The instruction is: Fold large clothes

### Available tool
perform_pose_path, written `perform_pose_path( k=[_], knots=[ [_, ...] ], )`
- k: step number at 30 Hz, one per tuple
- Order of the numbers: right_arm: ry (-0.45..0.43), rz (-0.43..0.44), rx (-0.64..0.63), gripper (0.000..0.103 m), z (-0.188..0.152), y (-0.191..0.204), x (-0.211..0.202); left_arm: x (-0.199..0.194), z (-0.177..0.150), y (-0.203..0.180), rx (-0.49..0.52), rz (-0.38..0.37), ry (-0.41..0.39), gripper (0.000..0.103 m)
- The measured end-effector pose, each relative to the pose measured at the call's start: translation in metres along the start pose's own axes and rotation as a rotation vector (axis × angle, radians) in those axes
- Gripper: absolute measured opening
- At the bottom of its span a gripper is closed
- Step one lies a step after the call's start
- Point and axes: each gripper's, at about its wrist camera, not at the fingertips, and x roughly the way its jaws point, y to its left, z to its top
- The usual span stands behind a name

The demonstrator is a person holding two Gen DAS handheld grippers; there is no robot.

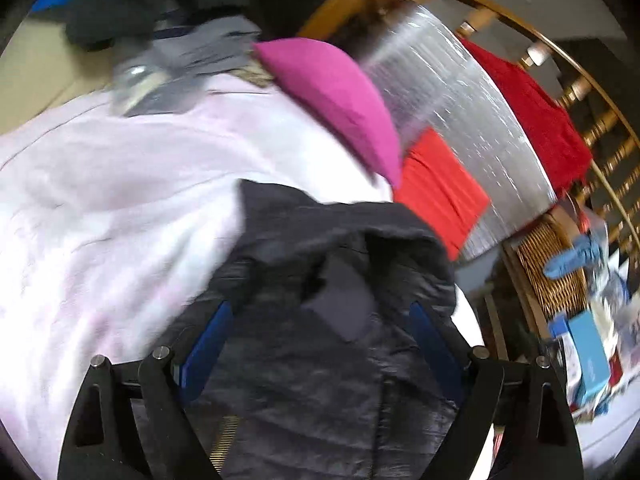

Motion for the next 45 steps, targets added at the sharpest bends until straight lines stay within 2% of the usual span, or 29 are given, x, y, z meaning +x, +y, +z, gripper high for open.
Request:
perform_pose_path(
  k=[3,5,9,10,11,12,13,15,18,20,23,25,26,29,31,32,34,37,39,40,42,43,44,45],
  knots=[
    [0.020,-0.025,0.099,0.093,0.027,0.002,0.035,-0.004,-0.005,0.029,-0.040,0.011,-0.002,0.090],
    [0.003,-0.108,0.182,0.093,0.036,-0.007,0.051,-0.004,-0.009,0.043,-0.064,0.014,0.007,0.090],
    [-0.005,-0.261,0.243,0.093,0.040,-0.019,0.067,-0.003,-0.014,0.055,-0.089,0.014,0.031,0.090],
    [-0.008,-0.300,0.229,0.081,0.039,-0.020,0.069,-0.004,-0.016,0.058,-0.091,0.013,0.039,0.090],
    [-0.012,-0.346,0.185,0.065,0.036,-0.018,0.068,-0.004,-0.017,0.059,-0.092,0.013,0.040,0.090],
    [-0.005,-0.359,0.152,0.024,0.035,-0.017,0.067,-0.005,-0.017,0.059,-0.094,0.012,0.039,0.090],
    [-0.004,-0.390,0.099,0.016,0.031,-0.011,0.065,-0.006,-0.018,0.059,-0.090,0.009,0.037,0.090],
    [-0.020,-0.434,-0.033,0.015,0.023,0.010,0.057,-0.008,-0.018,0.057,-0.087,0.009,0.036,0.090],
    [-0.114,-0.523,-0.321,0.015,0.002,0.065,0.038,-0.011,-0.019,0.051,-0.082,0.000,0.034,0.090],
    [-0.236,-0.535,-0.541,0.015,-0.018,0.112,0.013,-0.013,-0.018,0.045,-0.072,-0.004,0.026,0.090],
    [-0.391,-0.544,-0.792,0.015,-0.044,0.144,-0.018,-0.013,-0.018,0.038,-0.065,-0.006,0.014,0.090],
    [-0.378,-0.532,-0.769,0.019,-0.041,0.130,-0.025,-0.005,-0.018,0.036,-0.075,-0.005,0.031,0.090],
    [-0.352,-0.566,-0.727,0.020,-0.033,0.106,-0.024,-0.001,-0.018,0.035,-0.080,-0.009,0.040,0.090],
    [-0.244,-0.575,-0.544,0.024,-0.013,0.038,-0.019,0.017,-0.018,0.030,-0.086,-0.001,0.084,0.090],
    [-0.214,-0.542,-0.421,0.031,-0.001,0.002,-0.022,0.029,-0.016,0.026,-0.091,0.012,0.104,0.090],
    [-0.198,-0.486,-0.341,0.036,0.005,-0.017,-0.025,0.037,-0.015,0.024,-0.093,0.013,0.120,0.090],
    [-0.186,-0.396,-0.266,0.087,0.009,-0.032,-0.033,0.050,-0.012,0.020,-0.095,0.020,0.139,0.090],
    [-0.202,-0.287,-0.221,0.088,0.012,-0.039,-0.041,0.076,-0.009,0.011,-0.087,0.031,0.173,0.090],
    [-0.212,-0.250,-0.164,0.087,0.014,-0.045,-0.041,0.090,-0.008,0.007,-0.088,0.042,0.192,0.090],
    [-0.212,-0.252,-0.138,0.084,0.015,-0.048,-0.038,0.098,-0.008,0.005,-0.086,0.046,0.204,0.090],
    [-0.198,-0.323,-0.146,0.042,0.018,-0.045,-0.031,0.113,-0.007,0.003,-0.098,0.065,0.226,0.089],
    [-0.186,-0.383,-0.179,0.026,0.019,-0.038,-0.027,0.119,-0.005,0.002,-0.109,0.068,0.232,0.084],
    [-0.185,-0.426,-0.233,0.025,0.018,-0.026,-0.025,0.124,-0.002,0.000,-0.095,0.063,0.235,0.072],
    [-0.190,-0.457,-0.291,0.023,0.014,-0.015,-0.023,0.127,0.000,-0.003,-0.063,0.075,0.239,0.034]
  ],
)
